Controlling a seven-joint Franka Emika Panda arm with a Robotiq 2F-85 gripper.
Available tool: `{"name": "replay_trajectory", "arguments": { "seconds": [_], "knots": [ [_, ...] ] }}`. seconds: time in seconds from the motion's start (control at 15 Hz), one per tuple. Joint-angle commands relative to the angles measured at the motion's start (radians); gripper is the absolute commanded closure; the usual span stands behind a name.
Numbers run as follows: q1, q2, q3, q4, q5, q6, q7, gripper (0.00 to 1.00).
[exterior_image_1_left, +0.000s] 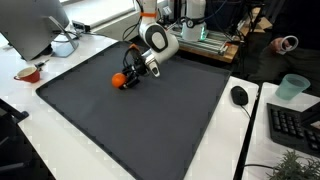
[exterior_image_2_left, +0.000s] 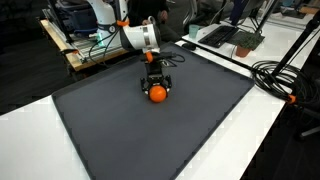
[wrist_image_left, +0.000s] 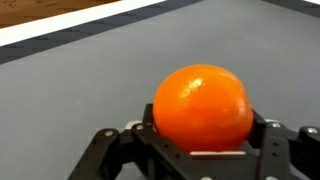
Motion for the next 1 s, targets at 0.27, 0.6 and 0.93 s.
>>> {"name": "replay_trajectory", "arguments": {
  "seconds": [0.27, 0.6, 0.93],
  "knots": [
    [0.020, -0.041, 0.008, -0.045, 0.000, -0.053, -0.007, 0.44],
    [0.030, -0.085, 0.009, -0.076, 0.000, -0.063, -0.013, 0.44],
    [0.030, -0.119, 0.010, -0.094, 0.000, -0.064, -0.015, 0.44]
  ]
}}
